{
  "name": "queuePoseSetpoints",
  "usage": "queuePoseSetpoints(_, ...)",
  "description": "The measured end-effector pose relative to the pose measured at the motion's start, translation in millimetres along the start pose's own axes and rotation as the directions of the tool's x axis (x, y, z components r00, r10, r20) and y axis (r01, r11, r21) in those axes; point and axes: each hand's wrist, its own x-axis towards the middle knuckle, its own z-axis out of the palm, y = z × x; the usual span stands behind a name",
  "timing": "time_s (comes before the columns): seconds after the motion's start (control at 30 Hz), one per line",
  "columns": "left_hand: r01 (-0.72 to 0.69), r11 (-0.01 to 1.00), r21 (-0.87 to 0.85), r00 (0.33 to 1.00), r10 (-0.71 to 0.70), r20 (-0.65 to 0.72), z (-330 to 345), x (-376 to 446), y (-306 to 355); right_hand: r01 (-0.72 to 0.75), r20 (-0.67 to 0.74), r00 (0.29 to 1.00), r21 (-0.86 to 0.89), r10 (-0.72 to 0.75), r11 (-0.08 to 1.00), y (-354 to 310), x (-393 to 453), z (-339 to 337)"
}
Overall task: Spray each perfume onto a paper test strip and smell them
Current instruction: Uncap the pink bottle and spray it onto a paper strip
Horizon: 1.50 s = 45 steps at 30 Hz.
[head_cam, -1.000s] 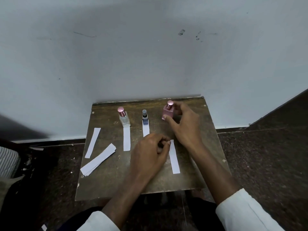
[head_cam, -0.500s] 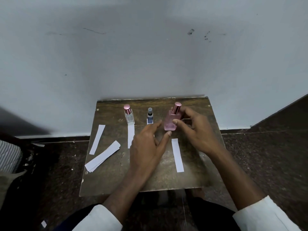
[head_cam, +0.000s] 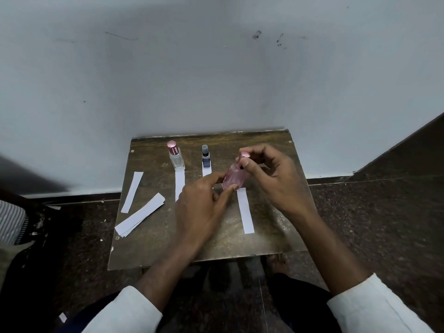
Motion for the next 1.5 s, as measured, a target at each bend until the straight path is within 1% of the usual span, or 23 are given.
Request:
queuePoseSetpoints(0.17, -0.002, 1.000, 0.030, 1.000, 0.003, -0.010, -3.2, -0.1, 4.8, -0.008, -0.027, 1.000, -0.011, 0.008, 1.000, -2.0, -0.5, 2.4)
queuePoseSetpoints(0.23, 0.004, 0.999, 0.033, 1.000, -0.003, -0.022, -4.6, -0.4, 3.4, -0.002, -0.076, 0.997, 0.115, 0.010, 0.993, -2.5, 1.7, 3.8)
queuePoseSetpoints(0.3, 0.011, 1.000, 0.007, 1.000, -0.011, -0.027, -4.6, -0.8, 0.1, 0.009, -0.198, 0.980, 0.208, 0.033, 0.978, 1.1, 6.5, 2.7)
queuePoseSetpoints(0.33, 0.015, 1.000, -0.012, 1.000, -0.016, -0.027, -3.9, -0.5, -1.2, -0.007, -0.274, 0.960, 0.152, 0.049, 0.988, 6.6, 9.6, 0.7)
queuePoseSetpoints(0.37, 0.022, 0.999, -0.025, 0.999, -0.022, -0.025, -3.2, 0.0, -2.1, -0.048, -0.333, 0.941, 0.020, 0.052, 0.999, 12.9, 12.4, -2.8)
queuePoseSetpoints(0.4, 0.029, 0.999, -0.031, 0.999, -0.029, -0.022, -2.6, 0.6, -2.4, -0.104, -0.351, 0.935, -0.163, 0.040, 0.981, 21.0, 14.2, -7.1)
queuePoseSetpoints(0.47, 0.041, 0.998, -0.049, 0.999, -0.041, -0.010, -1.7, 1.8, -3.0, -0.170, -0.294, 0.956, -0.487, 0.023, 0.856, 34.8, 15.0, -13.1)
queuePoseSetpoints(0.5, 0.045, 0.997, -0.064, 0.999, -0.045, -0.001, -1.5, 2.6, -2.9, -0.178, -0.252, 0.967, -0.571, 0.036, 0.801, 40.1, 15.0, -14.5)
queuePoseSetpoints(0.57, 0.068, 0.992, -0.106, 0.998, -0.067, 0.018, -1.2, 5.0, -1.5, -0.195, -0.198, 0.976, -0.635, 0.087, 0.747, 45.2, 16.1, -14.9)
queuePoseSetpoints(0.77, 0.149, 0.937, -0.315, 0.988, -0.130, 0.080, -1.3, 10.3, 2.5, -0.205, -0.157, 0.978, -0.669, 0.134, 0.714, 48.5, 21.0, -12.5)
queuePoseSetpoints(0.9, 0.169, 0.924, -0.342, 0.985, -0.143, 0.101, -2.4, 9.9, 2.3, -0.197, -0.124, 0.980, -0.692, 0.154, 0.695, 47.5, 21.8, -11.4)
queuePoseSetpoints(0.97, 0.150, 0.936, -0.317, 0.988, -0.126, 0.095, -3.6, 10.0, 4.0, -0.164, -0.136, 0.986, -0.731, 0.094, 0.663, 43.5, 20.2, -10.7)
queuePoseSetpoints(1.0, 0.129, 0.946, -0.297, 0.990, -0.108, 0.088, -4.7, 9.5, 4.9, -0.140, -0.160, 0.987, -0.721, 0.034, 0.679, 39.6, 18.6, -10.0)
queuePoseSetpoints(1.03, 0.104, 0.957, -0.270, 0.993, -0.085, 0.080, -5.6, 8.6, 5.4, -0.109, -0.190, 0.982, -0.661, -0.024, 0.742, 33.5, 16.0, -8.5)
queuePoseSetpoints(1.07, 0.075, 0.968, -0.238, 0.996, -0.059, 0.071, -6.8, 7.3, 5.5, -0.071, -0.213, 0.976, -0.536, -0.053, 0.841, 24.6, 12.5, -6.2)
queuePoseSetpoints(1.1, 0.045, 0.978, -0.202, 0.998, -0.033, 0.062, -7.6, 5.4, 5.4, -0.044, -0.211, 0.977, -0.358, -0.035, 0.933, 14.7, 8.9, -3.0)
queuePoseSetpoints(1.13, 0.017, 0.985, -0.172, 0.998, -0.008, 0.055, -7.8, 3.8, 4.9, -0.036, -0.165, 0.986, -0.174, 0.007, 0.984, 5.0, 5.7, -0.1)
queuePoseSetpoints(1.17, -0.003, 0.988, -0.156, 0.999, 0.011, 0.052, -7.3, 2.6, 3.2, -0.040, -0.101, 0.994, -0.035, 0.037, 0.999, -2.4, 3.1, 2.5)
queuePoseSetpoints(1.2, -0.014, 0.987, -0.157, 0.998, 0.022, 0.055, -6.6, 2.0, 1.3, -0.044, -0.049, 0.998, 0.028, 0.046, 0.999, -6.3, 1.9, 4.7)
queuePoseSetpoints(1.27, -0.015, 0.979, -0.204, 0.997, 0.029, 0.070, -5.2, 1.5, -1.8, -0.042, 0.010, 0.999, 0.050, 0.042, 0.998, -5.6, 1.9, 7.8)
queuePoseSetpoints(1.37, 0.010, 0.955, -0.298, 0.991, 0.029, 0.127, -5.1, 1.4, -3.1, -0.038, 0.040, 0.999, 0.106, 0.033, 0.994, -0.3, 5.3, 8.4)
queuePoseSetpoints(1.43, 0.092, 0.912, -0.400, 0.981, -0.014, 0.195, -5.3, 1.4, -3.9, -0.055, 0.063, 0.997, 0.163, 0.046, 0.985, 2.1, 6.4, 7.3)
queuePoseSetpoints(1.5, 0.215, 0.822, -0.527, 0.957, -0.070, 0.282, -6.5, 3.4, -3.3, -0.068, 0.078, 0.996, 0.210, 0.053, 0.975, 3.5, 8.2, 6.1)
